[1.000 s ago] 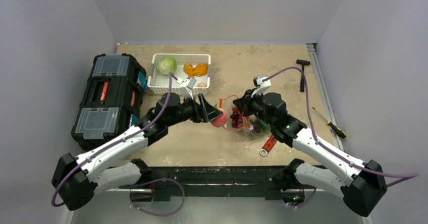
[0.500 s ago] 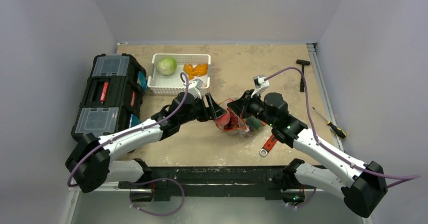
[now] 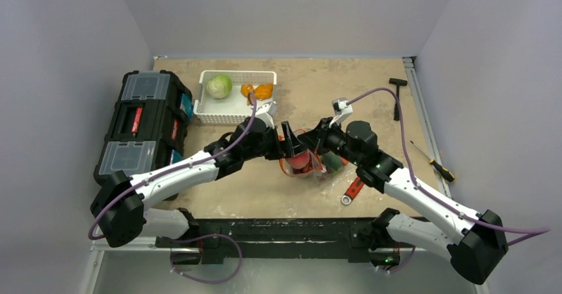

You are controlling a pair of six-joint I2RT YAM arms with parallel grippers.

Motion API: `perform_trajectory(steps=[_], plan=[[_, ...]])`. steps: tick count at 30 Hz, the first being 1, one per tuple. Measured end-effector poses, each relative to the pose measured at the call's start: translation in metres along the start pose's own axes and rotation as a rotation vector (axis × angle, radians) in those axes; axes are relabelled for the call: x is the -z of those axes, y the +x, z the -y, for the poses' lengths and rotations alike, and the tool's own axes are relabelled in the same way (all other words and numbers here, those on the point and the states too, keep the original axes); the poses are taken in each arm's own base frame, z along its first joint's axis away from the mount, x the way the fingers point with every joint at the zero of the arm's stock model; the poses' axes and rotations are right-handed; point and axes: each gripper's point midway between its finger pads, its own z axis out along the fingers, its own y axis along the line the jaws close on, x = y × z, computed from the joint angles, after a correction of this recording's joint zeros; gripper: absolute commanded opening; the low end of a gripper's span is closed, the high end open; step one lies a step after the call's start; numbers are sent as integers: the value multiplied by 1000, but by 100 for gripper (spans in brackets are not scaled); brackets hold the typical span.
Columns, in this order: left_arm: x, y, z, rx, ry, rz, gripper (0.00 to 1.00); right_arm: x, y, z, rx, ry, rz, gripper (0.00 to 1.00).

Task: Place the food in the zip-top bag and seal the zipper
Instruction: Place the fake fruit in the zipper food storage bag.

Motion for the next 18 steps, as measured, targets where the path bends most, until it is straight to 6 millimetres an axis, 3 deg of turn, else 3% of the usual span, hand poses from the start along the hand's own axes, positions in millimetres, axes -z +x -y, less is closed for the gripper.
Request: perform_trajectory(steps=[1, 5, 8, 11, 15, 18], plan=[[1, 1, -1, -3, -11, -8, 96, 0, 0, 0, 1, 1, 1, 0], [5, 3, -10, -6, -74, -31, 100, 0, 0, 0, 1, 0, 1, 0], [7, 4, -14, -13, -100, -35, 100, 0, 0, 0, 1, 0, 0, 0], [11, 4, -16, -23, -108, -36, 94, -1, 1, 0, 1, 1, -2, 0], [22, -5, -7, -62, -74, -9, 90, -1, 1, 1, 4, 3, -3, 0], [36, -17, 3, -105, -41, 32, 93, -1, 1, 1, 8, 4, -2, 0]])
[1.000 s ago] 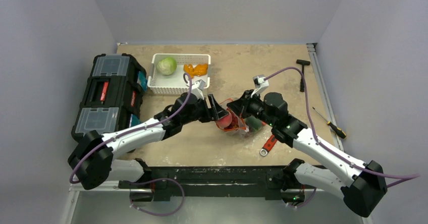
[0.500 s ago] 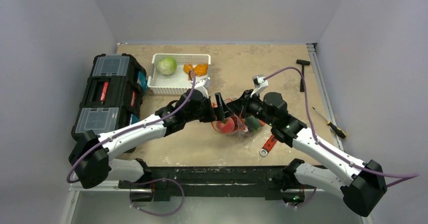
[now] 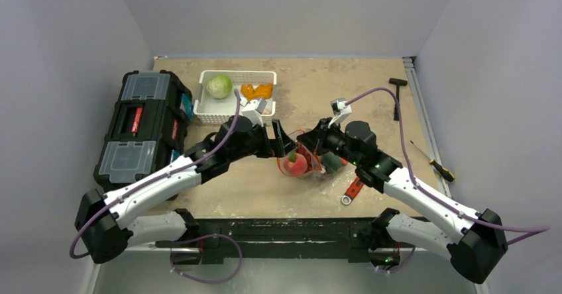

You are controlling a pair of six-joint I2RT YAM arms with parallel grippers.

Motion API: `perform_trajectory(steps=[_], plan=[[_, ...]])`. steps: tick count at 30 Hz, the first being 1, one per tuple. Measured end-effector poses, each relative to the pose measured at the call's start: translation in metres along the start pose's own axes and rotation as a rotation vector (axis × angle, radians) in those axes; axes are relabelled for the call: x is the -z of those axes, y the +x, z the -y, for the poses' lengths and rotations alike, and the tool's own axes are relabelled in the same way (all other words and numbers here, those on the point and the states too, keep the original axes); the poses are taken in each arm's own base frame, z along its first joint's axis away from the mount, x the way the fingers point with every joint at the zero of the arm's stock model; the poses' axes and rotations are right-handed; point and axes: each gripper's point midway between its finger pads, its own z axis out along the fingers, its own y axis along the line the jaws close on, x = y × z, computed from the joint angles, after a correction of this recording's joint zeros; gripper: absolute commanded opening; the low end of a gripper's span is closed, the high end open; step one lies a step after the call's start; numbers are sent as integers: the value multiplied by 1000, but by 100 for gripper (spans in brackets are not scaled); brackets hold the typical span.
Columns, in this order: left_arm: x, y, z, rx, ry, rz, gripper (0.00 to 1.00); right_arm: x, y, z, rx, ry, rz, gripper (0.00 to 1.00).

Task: Place the food in the zip-top bag and seal the zipper
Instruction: Place the fake fruit in the zipper food storage bag, then pick up the fake vegetable from the bin.

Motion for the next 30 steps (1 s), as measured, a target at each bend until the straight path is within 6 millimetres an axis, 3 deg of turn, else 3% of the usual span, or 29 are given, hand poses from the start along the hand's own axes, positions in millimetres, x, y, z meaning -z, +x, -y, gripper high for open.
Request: perform_trajectory(steps=[6, 10, 14, 21, 26, 30], plan=[[33, -38, -11, -42, -30, 129, 99, 0, -1, 2, 9, 7, 4, 0], [43, -63, -51, -35, -164, 201, 100, 0, -3, 4, 19, 21, 14, 0], [40, -74, -95, -32, -316, 209, 99, 0, -3, 6, 29, 30, 17, 0], [16, -118, -132, -19, -453, 210, 87, 0, -5, 11, 54, 50, 28, 0], [-19, -153, -163, 21, -492, 196, 72, 0, -6, 14, 73, 63, 31, 0], [-51, -170, -194, 74, -487, 145, 69, 0, -6, 17, 91, 76, 33, 0]])
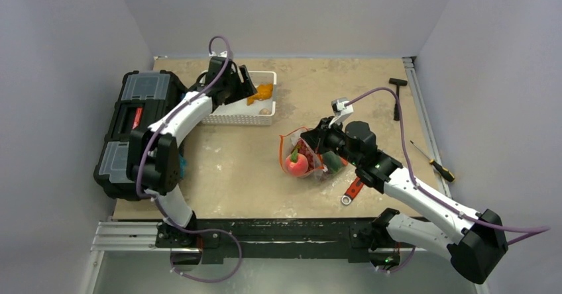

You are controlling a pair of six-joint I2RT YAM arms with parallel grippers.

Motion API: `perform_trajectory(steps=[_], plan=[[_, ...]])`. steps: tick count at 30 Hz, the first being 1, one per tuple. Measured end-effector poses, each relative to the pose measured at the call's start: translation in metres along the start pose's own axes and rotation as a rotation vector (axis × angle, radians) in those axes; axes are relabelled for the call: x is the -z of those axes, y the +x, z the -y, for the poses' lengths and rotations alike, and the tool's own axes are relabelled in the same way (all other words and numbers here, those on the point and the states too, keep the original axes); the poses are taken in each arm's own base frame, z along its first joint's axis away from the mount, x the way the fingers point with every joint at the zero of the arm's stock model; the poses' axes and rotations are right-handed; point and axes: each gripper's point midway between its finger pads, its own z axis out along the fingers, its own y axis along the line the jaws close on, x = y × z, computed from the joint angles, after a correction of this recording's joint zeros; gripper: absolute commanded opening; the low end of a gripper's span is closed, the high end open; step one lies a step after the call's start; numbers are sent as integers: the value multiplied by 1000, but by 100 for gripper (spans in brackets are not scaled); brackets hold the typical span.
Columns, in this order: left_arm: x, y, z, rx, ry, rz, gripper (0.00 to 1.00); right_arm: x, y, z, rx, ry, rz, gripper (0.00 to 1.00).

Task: Place the food in the zip-top bag and seal the zipper
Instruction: Pick up the fake vegetable from the bin.

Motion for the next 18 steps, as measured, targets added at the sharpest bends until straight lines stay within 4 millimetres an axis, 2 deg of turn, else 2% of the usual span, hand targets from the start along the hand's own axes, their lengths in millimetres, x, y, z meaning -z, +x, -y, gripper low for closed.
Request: perform_trajectory(steps=[5, 8, 13, 18], plan=[[-46, -9, -14, 11, -25, -42, 69, 0, 1, 3, 21, 9, -4, 0], [-65, -11, -19, -6, -61, -54, 69, 0, 1, 3, 28, 9, -5, 0], [-87, -11, -29, -32, -147, -70, 69, 0, 2, 4, 33, 11, -8, 0], [-104, 2, -42, -69, -232, -120, 70, -2, 3, 5, 38, 13, -12, 0]])
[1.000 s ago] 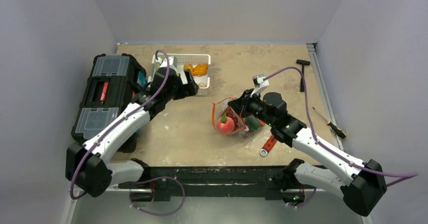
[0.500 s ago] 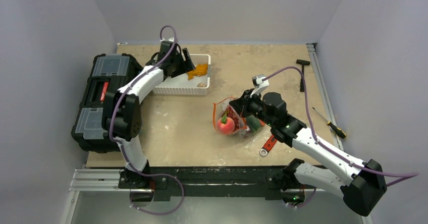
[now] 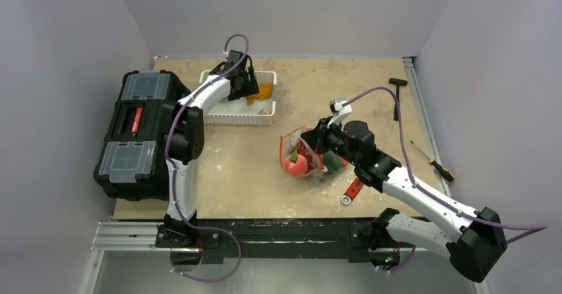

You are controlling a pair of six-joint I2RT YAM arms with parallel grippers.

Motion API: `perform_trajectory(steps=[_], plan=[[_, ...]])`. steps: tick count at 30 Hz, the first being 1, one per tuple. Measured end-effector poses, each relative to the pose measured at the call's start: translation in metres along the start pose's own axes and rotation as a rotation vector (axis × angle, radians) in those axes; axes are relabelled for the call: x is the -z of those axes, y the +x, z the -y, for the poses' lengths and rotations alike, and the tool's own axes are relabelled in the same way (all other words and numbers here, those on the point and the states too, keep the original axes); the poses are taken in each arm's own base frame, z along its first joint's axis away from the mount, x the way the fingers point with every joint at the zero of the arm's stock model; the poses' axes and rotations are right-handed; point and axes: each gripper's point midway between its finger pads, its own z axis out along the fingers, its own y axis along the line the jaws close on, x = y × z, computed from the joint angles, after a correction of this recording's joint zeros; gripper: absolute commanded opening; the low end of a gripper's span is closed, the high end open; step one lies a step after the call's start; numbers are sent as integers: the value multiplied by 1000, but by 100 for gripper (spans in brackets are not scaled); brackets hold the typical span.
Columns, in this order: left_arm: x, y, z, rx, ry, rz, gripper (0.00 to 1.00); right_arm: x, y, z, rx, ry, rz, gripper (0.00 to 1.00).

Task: Place the food in the zip-top bag and seal the zipper
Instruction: Pick up the fake vegetable from the bin.

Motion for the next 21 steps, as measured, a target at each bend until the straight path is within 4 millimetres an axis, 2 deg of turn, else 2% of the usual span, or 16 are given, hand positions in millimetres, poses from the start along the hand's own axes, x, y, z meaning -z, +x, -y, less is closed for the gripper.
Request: perform_trajectory(steps=[6, 11, 16, 17, 21], plan=[[-18, 20, -6, -18, -50, -71, 75, -1, 1, 1, 1, 4, -4, 0], [-31, 31, -9, -13, -72, -113, 75, -3, 2, 4, 1, 16, -3, 0], [-40, 24, -3, 25, -70, -126, 73, -4, 2, 5, 1, 21, -1, 0], [-43, 21, -1, 36, -68, -126, 69, -4, 2, 5, 1, 21, -1, 0], [-50, 18, 3, 84, -59, -144, 61, -4, 2, 5, 1, 21, -1, 0]])
